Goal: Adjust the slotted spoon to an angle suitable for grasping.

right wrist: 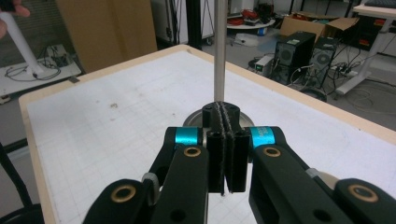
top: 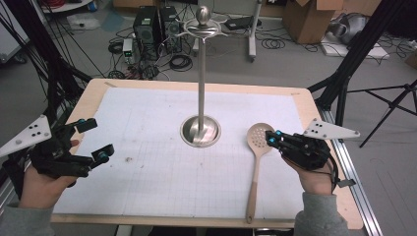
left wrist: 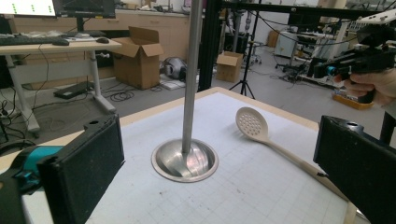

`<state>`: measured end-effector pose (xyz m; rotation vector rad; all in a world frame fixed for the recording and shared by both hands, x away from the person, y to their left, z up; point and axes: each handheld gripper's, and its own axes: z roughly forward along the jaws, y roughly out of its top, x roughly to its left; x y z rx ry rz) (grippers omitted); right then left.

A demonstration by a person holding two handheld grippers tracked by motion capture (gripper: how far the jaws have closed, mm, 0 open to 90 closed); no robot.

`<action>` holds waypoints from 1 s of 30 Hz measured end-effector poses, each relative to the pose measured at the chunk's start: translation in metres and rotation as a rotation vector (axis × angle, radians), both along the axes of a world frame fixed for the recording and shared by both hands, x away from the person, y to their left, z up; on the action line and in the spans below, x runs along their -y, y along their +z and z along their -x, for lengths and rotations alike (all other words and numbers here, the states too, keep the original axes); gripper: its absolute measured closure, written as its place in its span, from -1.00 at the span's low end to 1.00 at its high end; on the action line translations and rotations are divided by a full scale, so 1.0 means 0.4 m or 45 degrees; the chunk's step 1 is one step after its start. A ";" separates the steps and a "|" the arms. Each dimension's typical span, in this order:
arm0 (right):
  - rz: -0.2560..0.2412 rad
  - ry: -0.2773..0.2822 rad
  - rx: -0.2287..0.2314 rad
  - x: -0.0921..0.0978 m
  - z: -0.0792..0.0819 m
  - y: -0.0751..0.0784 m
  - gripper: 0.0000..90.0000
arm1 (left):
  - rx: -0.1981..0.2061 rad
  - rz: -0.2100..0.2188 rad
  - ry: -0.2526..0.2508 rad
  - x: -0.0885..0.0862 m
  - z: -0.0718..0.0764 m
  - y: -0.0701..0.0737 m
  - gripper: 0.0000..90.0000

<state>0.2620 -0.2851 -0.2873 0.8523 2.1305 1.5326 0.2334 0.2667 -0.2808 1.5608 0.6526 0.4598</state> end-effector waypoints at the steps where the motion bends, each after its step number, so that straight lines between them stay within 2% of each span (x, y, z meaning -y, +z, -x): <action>1: 0.002 -0.003 -0.005 0.000 0.000 -0.003 0.98 | 0.000 0.002 0.001 0.001 0.000 0.000 -0.95; 4: -0.002 0.006 -0.001 0.003 -0.004 -0.012 0.98 | 0.007 0.003 0.003 0.002 -0.001 0.000 -0.95; 6: -0.002 0.025 -0.007 0.004 -0.006 -0.019 0.98 | 0.029 0.048 0.007 0.003 0.000 0.006 -0.95; 7: 0.002 0.031 -0.008 0.004 -0.007 -0.022 0.98 | 0.041 0.052 -0.002 0.005 0.003 0.010 -0.95; 11: 0.038 0.084 -0.016 -0.001 -0.010 -0.034 0.98 | 0.051 0.035 -0.028 0.011 0.007 0.016 -0.95; 15: 0.064 0.123 -0.018 -0.003 -0.011 -0.041 0.98 | 0.027 0.023 -0.051 0.010 0.004 0.013 -0.95; 25: 0.070 0.156 -0.033 0.007 -0.028 -0.078 0.98 | 0.021 0.007 -0.062 0.016 0.001 0.009 -0.95; 27: 0.068 0.160 -0.036 0.008 -0.029 -0.083 0.98 | 0.019 0.007 -0.061 0.017 0.000 0.008 -0.95; 28: 0.029 0.176 -0.039 0.011 -0.032 -0.093 0.98 | 0.021 0.005 -0.055 0.017 0.000 0.008 -0.95; 30: 0.011 0.207 -0.037 0.011 -0.033 -0.100 0.98 | 0.023 0.008 -0.051 0.016 0.000 0.008 -0.95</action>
